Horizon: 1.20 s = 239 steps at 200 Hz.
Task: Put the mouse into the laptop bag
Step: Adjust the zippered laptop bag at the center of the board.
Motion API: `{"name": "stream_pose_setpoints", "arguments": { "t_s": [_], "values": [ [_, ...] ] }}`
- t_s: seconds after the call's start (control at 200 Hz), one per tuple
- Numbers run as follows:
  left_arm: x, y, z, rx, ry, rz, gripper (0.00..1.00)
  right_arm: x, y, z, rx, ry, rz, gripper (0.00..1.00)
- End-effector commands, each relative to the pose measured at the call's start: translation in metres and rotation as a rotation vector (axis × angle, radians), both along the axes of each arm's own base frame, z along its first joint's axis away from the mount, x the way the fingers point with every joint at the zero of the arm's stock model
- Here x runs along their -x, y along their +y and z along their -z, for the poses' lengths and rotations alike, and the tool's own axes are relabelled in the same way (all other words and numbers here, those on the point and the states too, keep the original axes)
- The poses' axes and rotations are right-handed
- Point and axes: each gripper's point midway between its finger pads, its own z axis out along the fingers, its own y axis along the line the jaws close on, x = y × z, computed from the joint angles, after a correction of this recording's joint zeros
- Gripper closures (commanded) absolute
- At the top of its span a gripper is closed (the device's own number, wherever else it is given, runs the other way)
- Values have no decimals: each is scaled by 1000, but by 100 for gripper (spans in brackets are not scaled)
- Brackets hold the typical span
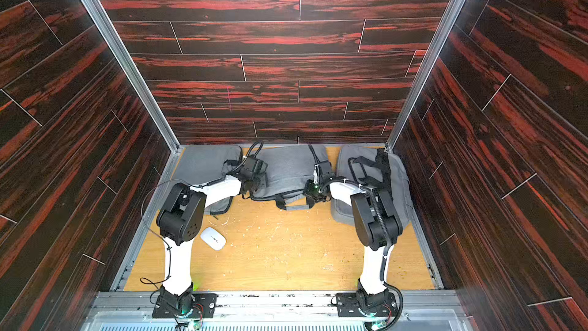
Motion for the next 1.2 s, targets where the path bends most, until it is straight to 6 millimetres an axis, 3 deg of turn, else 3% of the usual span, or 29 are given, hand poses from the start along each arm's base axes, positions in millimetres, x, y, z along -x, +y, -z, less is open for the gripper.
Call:
{"name": "stream_pose_setpoints", "arguments": {
  "t_s": [0.0,0.256,0.481,0.631,0.751,0.802,0.882,0.927,1.032,1.062,1.192],
  "values": [
    [61,8,58,-3,228,20,39,-17,-5,3,2,-4,-7,100],
    [139,8,99,47,370,30,44,-40,14,-18,-71,-39,-95,100],
    [175,-20,90,67,392,100,45,-19,34,-68,-257,-101,-159,100],
    [184,-53,63,90,371,205,46,-7,39,-99,-320,-150,-197,100],
    [193,-73,40,107,371,271,46,8,38,-109,-358,-157,-202,100],
    [194,-75,30,119,362,279,46,19,32,-103,-345,-144,-184,100],
    [190,-76,6,119,336,294,46,38,16,-93,-284,-130,-140,79],
    [188,-79,-10,126,315,308,46,49,8,-88,-253,-125,-120,73],
    [180,-87,-36,133,288,338,46,76,-7,-80,-222,-116,-86,66],
    [176,-91,-55,154,253,350,46,83,-10,-79,-220,-116,-78,65],
    [165,-109,-84,204,204,390,45,111,-22,-57,-206,-63,-40,59]
  ]
}}
